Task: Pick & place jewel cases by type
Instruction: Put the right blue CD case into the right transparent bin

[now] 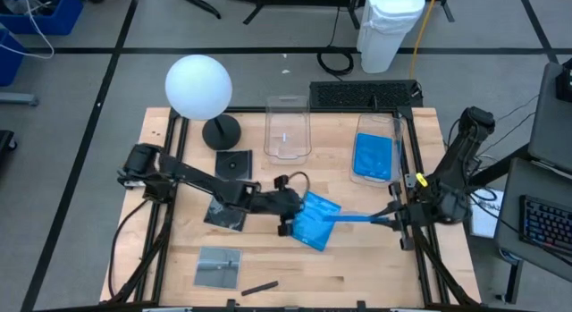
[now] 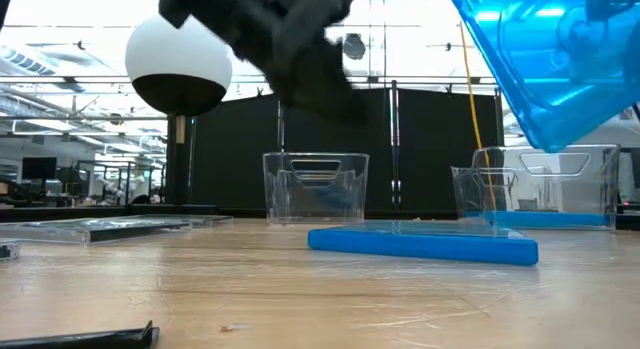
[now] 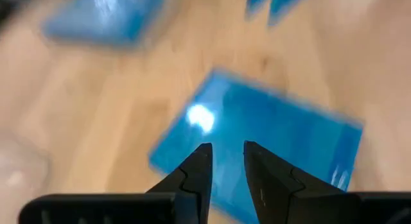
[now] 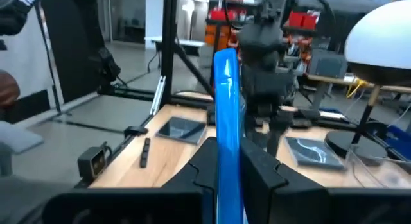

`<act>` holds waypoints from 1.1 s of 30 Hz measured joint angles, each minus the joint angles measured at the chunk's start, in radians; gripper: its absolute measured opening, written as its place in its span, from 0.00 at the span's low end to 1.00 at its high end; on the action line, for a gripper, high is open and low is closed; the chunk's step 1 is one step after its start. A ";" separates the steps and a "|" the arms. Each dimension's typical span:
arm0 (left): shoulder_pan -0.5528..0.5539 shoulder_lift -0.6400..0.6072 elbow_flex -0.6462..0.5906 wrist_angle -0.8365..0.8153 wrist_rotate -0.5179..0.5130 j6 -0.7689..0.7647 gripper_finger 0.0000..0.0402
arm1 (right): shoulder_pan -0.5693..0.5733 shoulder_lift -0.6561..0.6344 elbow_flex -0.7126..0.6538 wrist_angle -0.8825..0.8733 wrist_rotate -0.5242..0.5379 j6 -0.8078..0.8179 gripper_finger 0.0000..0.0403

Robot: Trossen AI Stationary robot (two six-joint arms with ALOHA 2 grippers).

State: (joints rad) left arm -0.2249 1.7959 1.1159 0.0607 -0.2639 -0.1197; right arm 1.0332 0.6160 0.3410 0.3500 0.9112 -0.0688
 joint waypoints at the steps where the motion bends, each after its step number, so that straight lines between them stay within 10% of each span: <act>1: 0.000 -0.039 -0.028 0.011 -0.004 0.011 0.24 | 0.000 -0.025 -0.025 0.022 0.002 -0.018 0.07; 20: 0.002 -0.696 -0.605 0.314 -0.078 0.086 0.24 | -0.034 -0.305 -0.167 0.106 0.028 -0.276 0.07; 33: 0.017 -0.984 -0.868 0.430 -0.103 0.084 0.24 | -0.104 -0.542 -0.166 -0.147 -0.027 -0.205 0.07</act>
State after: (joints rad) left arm -0.2076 0.8120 0.2482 0.4909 -0.3672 -0.0356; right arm 0.9294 0.0743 0.1745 0.2026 0.8841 -0.2737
